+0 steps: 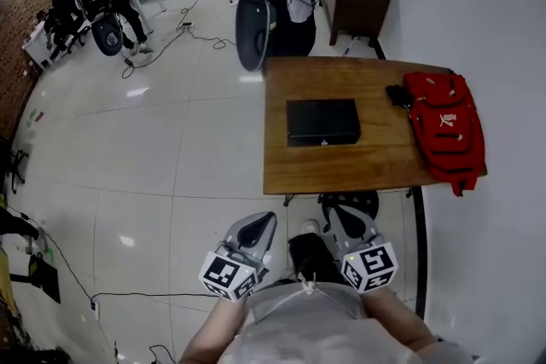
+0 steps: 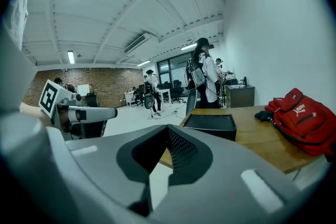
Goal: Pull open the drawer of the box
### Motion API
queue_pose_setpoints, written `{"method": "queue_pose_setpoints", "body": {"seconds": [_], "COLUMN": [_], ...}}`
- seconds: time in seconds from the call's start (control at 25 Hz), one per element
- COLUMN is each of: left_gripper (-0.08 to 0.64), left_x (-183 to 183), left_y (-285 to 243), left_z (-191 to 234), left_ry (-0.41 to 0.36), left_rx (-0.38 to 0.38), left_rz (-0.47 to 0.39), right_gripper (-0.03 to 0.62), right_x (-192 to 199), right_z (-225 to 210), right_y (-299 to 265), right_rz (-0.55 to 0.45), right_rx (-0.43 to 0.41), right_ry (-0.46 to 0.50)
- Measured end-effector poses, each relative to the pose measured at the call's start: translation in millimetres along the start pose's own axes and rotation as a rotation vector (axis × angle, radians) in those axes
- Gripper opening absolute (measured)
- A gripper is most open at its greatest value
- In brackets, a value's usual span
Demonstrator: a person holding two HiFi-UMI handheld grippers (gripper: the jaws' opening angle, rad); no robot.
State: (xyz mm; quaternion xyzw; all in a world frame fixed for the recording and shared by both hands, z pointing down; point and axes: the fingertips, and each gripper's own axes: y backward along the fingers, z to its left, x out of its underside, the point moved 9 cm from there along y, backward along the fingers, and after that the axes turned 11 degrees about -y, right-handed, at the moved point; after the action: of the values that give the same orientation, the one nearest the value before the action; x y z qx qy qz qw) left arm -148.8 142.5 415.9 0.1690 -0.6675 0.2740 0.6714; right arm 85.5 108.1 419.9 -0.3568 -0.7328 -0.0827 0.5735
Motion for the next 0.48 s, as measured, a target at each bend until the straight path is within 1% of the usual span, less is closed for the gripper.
{"method": "queue_pose_setpoints", "body": {"seconds": [0.12, 0.28, 0.48], "left_gripper": [0.006, 0.006, 0.006], "left_x": [0, -9, -13], "left_y": [-27, -71, -119], "left_z": [15, 37, 61], "left_ry": [-0.004, -0.012, 0.001], "left_rx": [-0.009, -0.005, -0.021], "left_rz": [0.021, 0.024, 0.037], "right_gripper": [0.008, 0.008, 0.008], "right_x": [-10, -32, -54], "right_z": [-23, -56, -98], "right_y": [-24, -60, -97], "right_rz": [0.008, 0.021, 0.042], "right_rx": [-0.004, -0.011, -0.004], "right_ry": [0.000, 0.019, 0.015]}}
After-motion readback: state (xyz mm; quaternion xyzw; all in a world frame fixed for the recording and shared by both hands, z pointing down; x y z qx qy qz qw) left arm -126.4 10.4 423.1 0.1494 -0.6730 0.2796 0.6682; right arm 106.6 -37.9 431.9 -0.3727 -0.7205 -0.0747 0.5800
